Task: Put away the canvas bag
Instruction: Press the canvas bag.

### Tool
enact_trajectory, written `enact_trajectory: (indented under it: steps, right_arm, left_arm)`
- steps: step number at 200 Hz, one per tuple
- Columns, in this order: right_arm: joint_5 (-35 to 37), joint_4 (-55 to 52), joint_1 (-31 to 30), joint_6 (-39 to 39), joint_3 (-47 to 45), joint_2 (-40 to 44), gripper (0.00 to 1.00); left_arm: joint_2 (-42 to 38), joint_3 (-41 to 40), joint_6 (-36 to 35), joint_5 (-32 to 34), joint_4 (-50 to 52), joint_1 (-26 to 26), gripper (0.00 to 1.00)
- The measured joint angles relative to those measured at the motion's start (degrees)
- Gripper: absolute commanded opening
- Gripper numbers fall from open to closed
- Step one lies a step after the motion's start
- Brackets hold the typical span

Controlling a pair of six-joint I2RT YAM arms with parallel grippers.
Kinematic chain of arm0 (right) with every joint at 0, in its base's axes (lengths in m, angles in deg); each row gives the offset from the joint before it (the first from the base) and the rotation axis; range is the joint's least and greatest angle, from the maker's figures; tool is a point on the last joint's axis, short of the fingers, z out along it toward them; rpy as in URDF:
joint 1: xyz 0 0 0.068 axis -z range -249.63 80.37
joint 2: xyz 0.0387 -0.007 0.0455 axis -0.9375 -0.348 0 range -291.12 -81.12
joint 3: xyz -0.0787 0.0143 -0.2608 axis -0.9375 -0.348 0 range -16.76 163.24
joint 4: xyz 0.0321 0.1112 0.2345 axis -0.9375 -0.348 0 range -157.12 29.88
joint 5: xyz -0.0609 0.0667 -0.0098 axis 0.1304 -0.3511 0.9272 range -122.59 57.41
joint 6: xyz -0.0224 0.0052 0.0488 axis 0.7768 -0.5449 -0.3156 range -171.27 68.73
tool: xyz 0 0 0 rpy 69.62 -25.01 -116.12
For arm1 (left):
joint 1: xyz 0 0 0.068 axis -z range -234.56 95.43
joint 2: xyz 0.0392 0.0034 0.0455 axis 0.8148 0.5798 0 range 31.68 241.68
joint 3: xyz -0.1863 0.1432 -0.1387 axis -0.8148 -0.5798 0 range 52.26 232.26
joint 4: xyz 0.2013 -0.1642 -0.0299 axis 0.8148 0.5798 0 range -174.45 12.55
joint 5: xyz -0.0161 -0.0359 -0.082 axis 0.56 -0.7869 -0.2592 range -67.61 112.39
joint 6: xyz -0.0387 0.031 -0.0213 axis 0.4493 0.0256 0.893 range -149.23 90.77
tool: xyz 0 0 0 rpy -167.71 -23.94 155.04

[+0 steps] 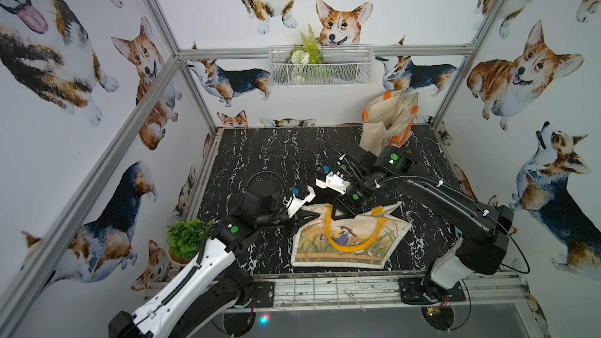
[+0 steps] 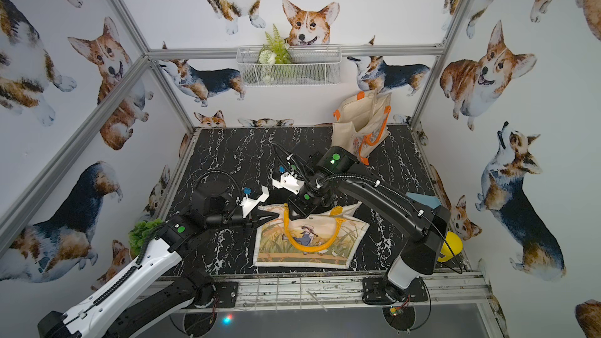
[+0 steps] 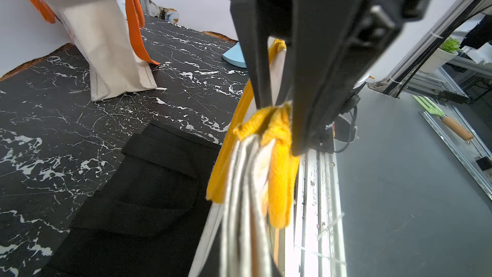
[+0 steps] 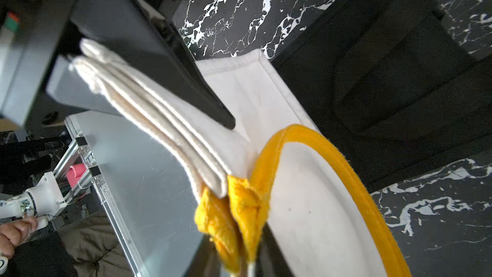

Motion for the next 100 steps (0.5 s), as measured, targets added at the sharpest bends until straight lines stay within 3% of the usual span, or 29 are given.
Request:
enact_trajectory:
  steps: [27, 66, 74, 82, 93, 100]
  right_arm:
    - [-0.6, 0.1, -1.3, 0.5, 0.5, 0.0, 0.46]
    - [0.3, -0.8, -2.9, 1.4, 4.2, -2.3, 0.44]
    - [0.6, -0.9, -3.0, 1.5, 4.8, -2.8, 0.39]
    - [0.7, -1.0, -3.0, 1.7, 5.4, -3.3, 0.28]
    - [0.7, -2.0, -3.1, 2.4, 5.9, -3.8, 0.02]
    - [0.2, -2.7, -3.2, 2.4, 6.1, -4.0, 0.00]
  left_arm:
    - [0.6, 0.0, 0.0, -4.7, -0.3, 0.0, 0.00]
    - [2.5, 1.4, 1.1, -10.4, -1.4, 0.7, 0.00]
    - [2.7, 1.8, 1.1, -11.2, -1.4, 0.9, 0.00]
    - [2.9, 2.2, 1.2, -11.6, -1.4, 1.0, 0.00]
    - [3.1, 2.5, 1.6, -11.5, -1.3, 1.0, 0.00]
    - [3.2, 2.7, 2.0, -11.3, -1.0, 1.0, 0.00]
